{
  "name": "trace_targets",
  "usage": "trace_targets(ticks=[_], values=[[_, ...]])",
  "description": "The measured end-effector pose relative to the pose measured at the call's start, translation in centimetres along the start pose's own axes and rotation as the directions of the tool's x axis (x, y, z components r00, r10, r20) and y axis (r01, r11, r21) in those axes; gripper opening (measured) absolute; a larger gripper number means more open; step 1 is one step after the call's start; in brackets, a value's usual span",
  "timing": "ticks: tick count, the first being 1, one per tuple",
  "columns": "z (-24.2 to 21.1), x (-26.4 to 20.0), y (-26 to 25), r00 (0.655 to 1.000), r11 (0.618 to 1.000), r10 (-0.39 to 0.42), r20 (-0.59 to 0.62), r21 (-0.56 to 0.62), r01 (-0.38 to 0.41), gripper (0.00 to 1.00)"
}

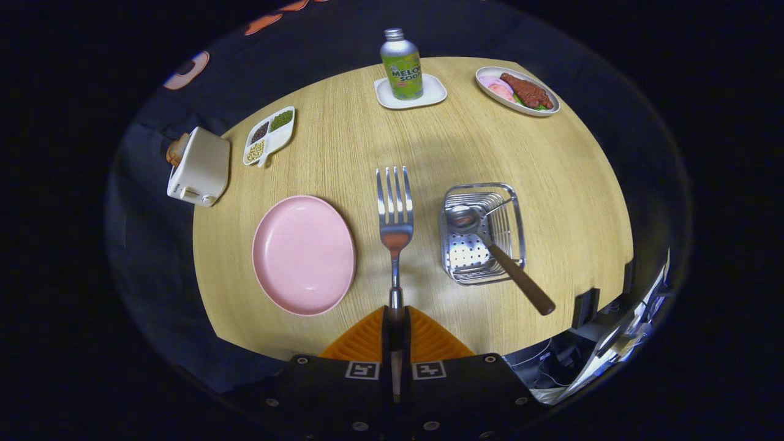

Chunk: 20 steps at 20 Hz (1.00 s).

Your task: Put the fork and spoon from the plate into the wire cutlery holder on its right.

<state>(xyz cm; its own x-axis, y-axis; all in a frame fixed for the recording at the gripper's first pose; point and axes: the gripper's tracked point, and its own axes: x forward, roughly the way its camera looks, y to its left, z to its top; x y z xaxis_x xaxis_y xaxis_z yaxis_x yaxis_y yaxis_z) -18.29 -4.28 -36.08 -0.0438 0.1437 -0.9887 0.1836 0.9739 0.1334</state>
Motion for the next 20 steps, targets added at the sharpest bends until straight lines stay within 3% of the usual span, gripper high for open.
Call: trace_targets(ticks=[7, 20], values=[[-0.4, -2.2, -3.1, 0.998, 1.0, -0.007, -0.059, -0.029, 0.006, 0.05], [-0.7, -0.7, -6.2, 0.967, 0.99, -0.064, -0.248, -0.136, 0.031, 0.07]])
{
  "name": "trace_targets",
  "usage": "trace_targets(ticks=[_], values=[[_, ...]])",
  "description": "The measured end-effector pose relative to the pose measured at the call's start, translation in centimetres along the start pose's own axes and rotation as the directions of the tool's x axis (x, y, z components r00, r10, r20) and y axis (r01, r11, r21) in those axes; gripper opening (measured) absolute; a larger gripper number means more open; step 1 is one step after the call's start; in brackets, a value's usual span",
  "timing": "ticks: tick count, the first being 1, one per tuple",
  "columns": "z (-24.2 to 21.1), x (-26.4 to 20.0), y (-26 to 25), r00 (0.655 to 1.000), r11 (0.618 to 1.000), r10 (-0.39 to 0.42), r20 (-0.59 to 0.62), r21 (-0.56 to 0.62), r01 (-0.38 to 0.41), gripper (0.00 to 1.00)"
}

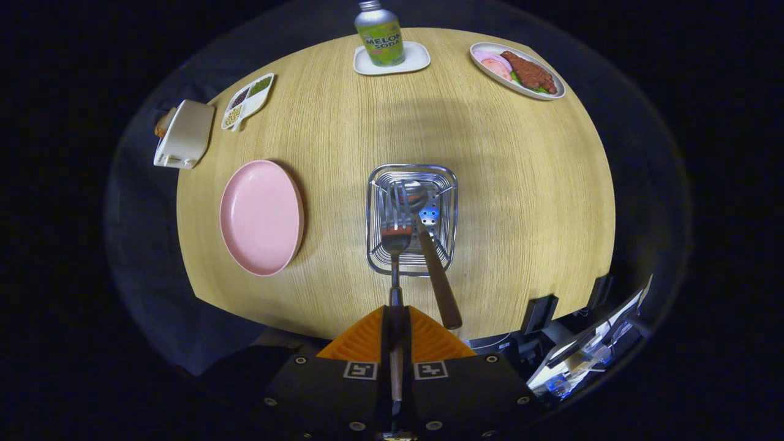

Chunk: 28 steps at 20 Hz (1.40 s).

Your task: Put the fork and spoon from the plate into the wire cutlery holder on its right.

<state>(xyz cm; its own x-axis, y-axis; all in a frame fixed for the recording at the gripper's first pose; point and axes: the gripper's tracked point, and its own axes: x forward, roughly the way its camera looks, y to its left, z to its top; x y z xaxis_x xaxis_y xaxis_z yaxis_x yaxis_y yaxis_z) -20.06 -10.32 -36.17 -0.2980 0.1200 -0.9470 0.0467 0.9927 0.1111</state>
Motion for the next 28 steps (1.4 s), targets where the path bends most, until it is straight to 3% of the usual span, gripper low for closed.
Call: trace_targets(ticks=[11, 17, 20, 24, 26, 28], values=[[4.1, 1.4, -0.3, 1.0, 1.0, 0.006, -0.006, 0.011, -0.006, 0.1], [7.7, -1.2, 0.9, 0.983, 0.994, 0.058, 0.176, 0.081, -0.073, 0.1], [10.1, -4.6, 1.2, 0.939, 0.996, 0.05, 0.34, 0.055, -0.073, 0.1], [11.3, -9.0, 3.2, 0.867, 0.992, 0.106, 0.487, 0.012, -0.128, 0.15], [12.1, -11.2, 3.5, 0.82, 0.993, 0.112, 0.562, -0.026, -0.117, 0.21], [13.0, -14.1, 4.5, 0.744, 0.991, 0.13, 0.656, -0.054, -0.126, 0.27]])
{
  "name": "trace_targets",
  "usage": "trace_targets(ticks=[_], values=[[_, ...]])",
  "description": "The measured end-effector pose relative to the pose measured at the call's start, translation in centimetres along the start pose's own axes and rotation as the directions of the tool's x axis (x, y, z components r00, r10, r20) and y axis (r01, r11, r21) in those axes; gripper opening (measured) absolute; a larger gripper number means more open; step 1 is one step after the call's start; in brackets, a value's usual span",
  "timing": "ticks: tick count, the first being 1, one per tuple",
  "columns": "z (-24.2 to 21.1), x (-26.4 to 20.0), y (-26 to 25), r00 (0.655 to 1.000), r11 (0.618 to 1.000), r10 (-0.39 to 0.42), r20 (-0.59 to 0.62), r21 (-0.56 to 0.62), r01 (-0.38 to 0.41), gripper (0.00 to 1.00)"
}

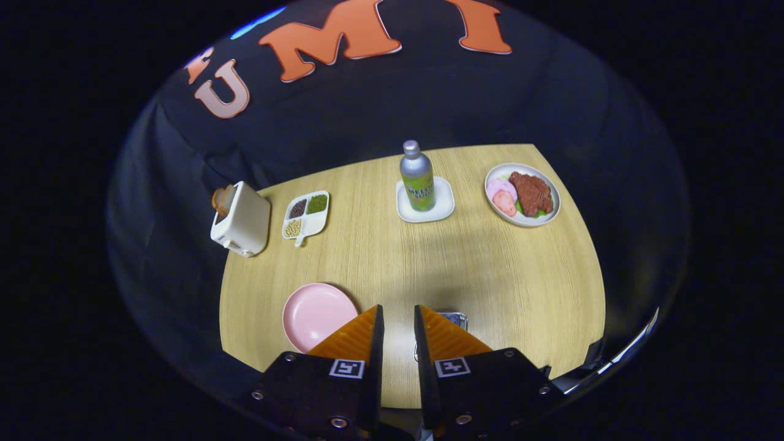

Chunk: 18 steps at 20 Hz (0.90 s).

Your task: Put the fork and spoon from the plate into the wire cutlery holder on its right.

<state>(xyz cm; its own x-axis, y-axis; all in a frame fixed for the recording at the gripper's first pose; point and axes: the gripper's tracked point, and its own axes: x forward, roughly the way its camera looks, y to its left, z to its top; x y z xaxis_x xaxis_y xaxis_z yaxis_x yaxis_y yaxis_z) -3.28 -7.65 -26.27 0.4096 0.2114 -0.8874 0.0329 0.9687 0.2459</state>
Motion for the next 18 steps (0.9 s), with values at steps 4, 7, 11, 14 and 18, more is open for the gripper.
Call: trace_targets(ticks=[4, 7, 11, 14, 18], values=[[5.0, -3.5, 2.2, 0.974, 0.998, 0.059, 0.217, -0.005, -0.059, 0.3], [6.5, -5.4, 3.9, 0.947, 0.993, 0.116, 0.3, -0.051, -0.106, 0.46], [9.4, -7.9, 4.7, 0.885, 0.989, 0.109, 0.452, -0.138, -0.051, 0.72], [12.1, -10.5, 5.2, 0.801, 0.987, 0.091, 0.592, -0.159, 0.005, 0.84], [15.8, -15.3, 5.9, 0.641, 0.983, 0.093, 0.762, -0.171, 0.061, 0.91]])
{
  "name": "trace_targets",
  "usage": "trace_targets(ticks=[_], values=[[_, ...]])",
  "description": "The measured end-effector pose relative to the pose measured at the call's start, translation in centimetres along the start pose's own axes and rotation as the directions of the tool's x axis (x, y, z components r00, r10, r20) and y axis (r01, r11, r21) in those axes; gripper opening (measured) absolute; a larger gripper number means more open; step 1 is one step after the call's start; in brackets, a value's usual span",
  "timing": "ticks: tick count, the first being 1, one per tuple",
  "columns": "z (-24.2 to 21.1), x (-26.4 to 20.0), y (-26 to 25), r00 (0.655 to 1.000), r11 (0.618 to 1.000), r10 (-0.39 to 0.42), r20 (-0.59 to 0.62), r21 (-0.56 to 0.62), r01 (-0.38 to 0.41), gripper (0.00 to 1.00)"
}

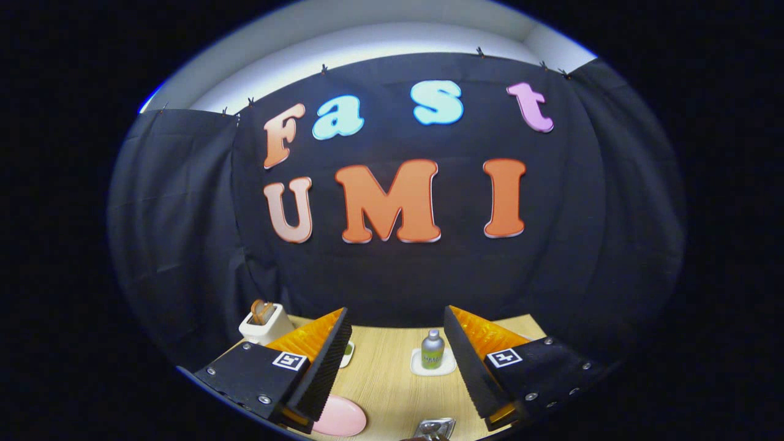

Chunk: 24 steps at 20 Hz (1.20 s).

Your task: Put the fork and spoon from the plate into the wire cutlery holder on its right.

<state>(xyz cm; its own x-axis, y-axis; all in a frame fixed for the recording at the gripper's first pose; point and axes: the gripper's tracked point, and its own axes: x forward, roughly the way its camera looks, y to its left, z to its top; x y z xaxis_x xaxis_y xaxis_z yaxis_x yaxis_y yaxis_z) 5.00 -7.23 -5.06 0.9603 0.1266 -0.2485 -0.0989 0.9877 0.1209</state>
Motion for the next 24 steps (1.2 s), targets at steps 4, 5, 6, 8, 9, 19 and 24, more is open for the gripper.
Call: trace_targets(ticks=[4, 5, 6, 8, 9, 19, 24], values=[[4.9, -1.1, -0.2, 0.984, 0.998, -0.03, 0.177, -0.052, 0.04, 0.91], [5.9, -1.5, -0.4, 0.977, 0.997, -0.038, 0.212, -0.06, 0.052, 0.91], [6.8, -2.0, -0.5, 0.971, 0.996, -0.04, 0.238, -0.064, 0.057, 0.91], [7.9, -2.5, -0.2, 0.961, 0.997, -0.039, 0.272, -0.06, 0.057, 0.91], [8.2, -2.7, 0.0, 0.957, 0.997, -0.037, 0.289, -0.054, 0.054, 0.91], [8.8, -3.6, 1.5, 0.934, 0.998, -0.005, 0.357, -0.061, 0.028, 0.92], [8.7, -3.8, 1.9, 0.931, 0.999, -0.011, 0.366, -0.032, 0.025, 0.92]])
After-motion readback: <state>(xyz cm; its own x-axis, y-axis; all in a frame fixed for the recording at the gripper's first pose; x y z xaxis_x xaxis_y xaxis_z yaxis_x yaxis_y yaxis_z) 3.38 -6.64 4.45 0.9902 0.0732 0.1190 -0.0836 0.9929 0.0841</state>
